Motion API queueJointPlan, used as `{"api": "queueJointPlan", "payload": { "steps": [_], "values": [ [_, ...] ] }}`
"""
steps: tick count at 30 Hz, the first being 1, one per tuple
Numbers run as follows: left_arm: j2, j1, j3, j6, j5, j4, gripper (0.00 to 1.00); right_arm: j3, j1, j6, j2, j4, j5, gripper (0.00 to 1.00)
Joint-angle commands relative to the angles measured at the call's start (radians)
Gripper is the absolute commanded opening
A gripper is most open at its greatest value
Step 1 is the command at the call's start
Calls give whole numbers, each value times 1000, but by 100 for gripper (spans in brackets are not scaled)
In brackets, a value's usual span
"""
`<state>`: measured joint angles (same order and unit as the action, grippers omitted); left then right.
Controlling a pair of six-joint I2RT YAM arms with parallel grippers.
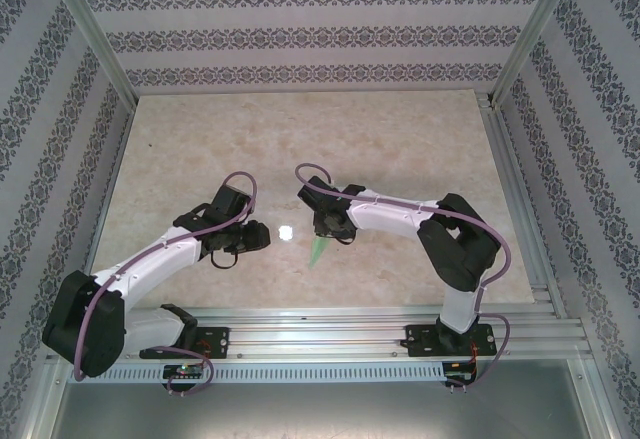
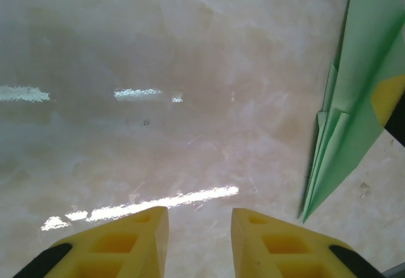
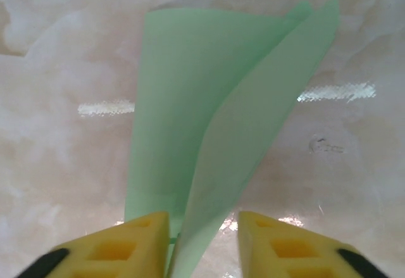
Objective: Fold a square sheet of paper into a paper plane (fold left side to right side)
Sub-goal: Move the paper plane to the center of the table.
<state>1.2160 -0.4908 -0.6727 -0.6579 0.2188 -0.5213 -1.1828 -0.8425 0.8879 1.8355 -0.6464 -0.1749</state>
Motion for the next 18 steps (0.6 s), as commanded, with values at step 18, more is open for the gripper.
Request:
{"api": "queueJointPlan", "payload": {
  "steps": [18],
  "values": [
    [346, -77, -241, -6, 359, 308, 42, 467, 236, -134, -365, 331, 314, 8]
  ]
}}
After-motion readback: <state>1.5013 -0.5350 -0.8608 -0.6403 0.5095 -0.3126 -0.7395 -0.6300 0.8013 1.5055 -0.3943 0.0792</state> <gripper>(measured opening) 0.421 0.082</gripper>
